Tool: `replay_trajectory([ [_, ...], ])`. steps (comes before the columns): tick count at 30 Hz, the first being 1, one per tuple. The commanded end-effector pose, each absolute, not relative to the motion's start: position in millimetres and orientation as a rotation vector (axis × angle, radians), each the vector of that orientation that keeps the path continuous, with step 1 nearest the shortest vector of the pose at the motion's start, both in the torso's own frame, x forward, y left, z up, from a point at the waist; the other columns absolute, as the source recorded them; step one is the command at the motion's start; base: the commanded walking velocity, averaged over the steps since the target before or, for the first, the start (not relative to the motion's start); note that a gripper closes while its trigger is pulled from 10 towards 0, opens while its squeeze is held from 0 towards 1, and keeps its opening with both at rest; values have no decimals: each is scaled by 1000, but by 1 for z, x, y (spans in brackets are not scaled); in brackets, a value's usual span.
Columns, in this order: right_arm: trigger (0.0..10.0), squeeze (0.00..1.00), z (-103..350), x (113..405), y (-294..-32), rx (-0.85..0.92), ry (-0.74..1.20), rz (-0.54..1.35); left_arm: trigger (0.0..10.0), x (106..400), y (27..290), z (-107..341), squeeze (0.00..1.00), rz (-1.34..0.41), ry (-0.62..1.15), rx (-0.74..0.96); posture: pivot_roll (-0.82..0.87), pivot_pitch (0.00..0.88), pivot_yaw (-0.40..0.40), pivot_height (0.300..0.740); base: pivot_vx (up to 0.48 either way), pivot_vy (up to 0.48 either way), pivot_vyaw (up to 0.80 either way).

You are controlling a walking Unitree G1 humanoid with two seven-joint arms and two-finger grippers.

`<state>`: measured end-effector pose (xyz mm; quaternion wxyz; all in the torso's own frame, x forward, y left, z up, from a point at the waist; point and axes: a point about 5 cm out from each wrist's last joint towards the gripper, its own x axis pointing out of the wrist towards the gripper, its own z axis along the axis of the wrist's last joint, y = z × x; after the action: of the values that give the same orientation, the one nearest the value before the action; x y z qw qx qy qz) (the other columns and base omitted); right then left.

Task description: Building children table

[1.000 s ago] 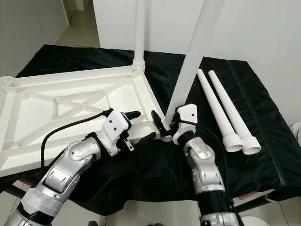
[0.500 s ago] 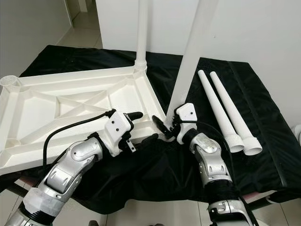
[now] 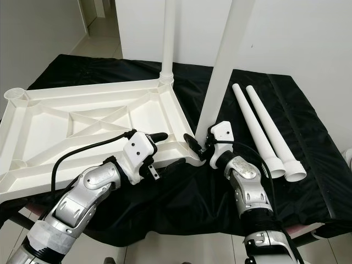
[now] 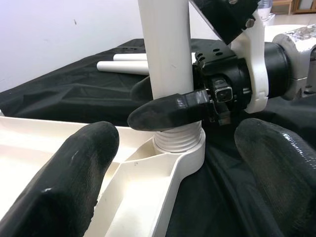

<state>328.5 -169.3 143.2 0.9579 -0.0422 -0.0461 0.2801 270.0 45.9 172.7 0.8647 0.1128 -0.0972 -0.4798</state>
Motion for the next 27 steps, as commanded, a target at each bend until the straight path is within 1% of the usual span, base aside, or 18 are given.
replay_trajectory([
  [1,10000,0,136,328,-169,-55,-50,542,10000,267,43,169,0,-1049,-189,252,4,21,-46,740,0,0,0],
  [3,10000,0,135,329,-164,-17,-41,467,10000,267,43,169,0,-1047,-189,248,2,23,-48,740,0,0,0],
  [12,10000,0,132,326,-155,1,-39,419,10000,266,44,169,0,-1048,-189,247,0,24,-46,740,0,0,0],
  [14,10000,0,133,321,-145,36,-47,300,10000,265,45,168,0,-1051,-184,247,-2,32,-43,740,0,0,0],
  [15,10000,0,133,321,-145,36,-47,300,10000,265,45,168,0,-1051,-184,247,-2,32,-43,740,0,0,0],
  [16,10000,0,133,318,-143,55,-46,228,10000,264,45,167,0,-1051,-183,248,-3,34,-43,740,0,0,0],
  [17,10000,0,133,316,-143,58,-48,167,10000,265,46,167,0,-1051,-181,247,-3,34,-43,740,0,0,0],
  [18,10000,0,133,316,-143,58,-48,167,10000,265,46,167,0,-1051,-181,247,-3,34,-43,740,0,0,0],
  [20,10000,0,131,312,-146,49,-42,-9,10000,265,46,167,0,-1052,-178,248,-5,38,-41,740,0,0,0],
  [21,10000,0,131,312,-146,49,-42,-9,10000,265,46,167,0,-1052,-178,248,-5,38,-41,740,0,0,0],
  [23,10000,0,129,309,-148,37,-27,-137,10000,265,46,167,0,-1052,-176,249,-6,37,-40,740,0,0,0],
  [24,10000,0,129,307,-146,59,-28,-186,10000,266,46,167,0,-1053,-177,250,-5,39,-38,740,0,0,0],
  [27,10000,0,130,306,-143,87,-29,-229,10000,266,46,167,0,-1053,-177,251,-5,39,-38,740,0,0,0],
])
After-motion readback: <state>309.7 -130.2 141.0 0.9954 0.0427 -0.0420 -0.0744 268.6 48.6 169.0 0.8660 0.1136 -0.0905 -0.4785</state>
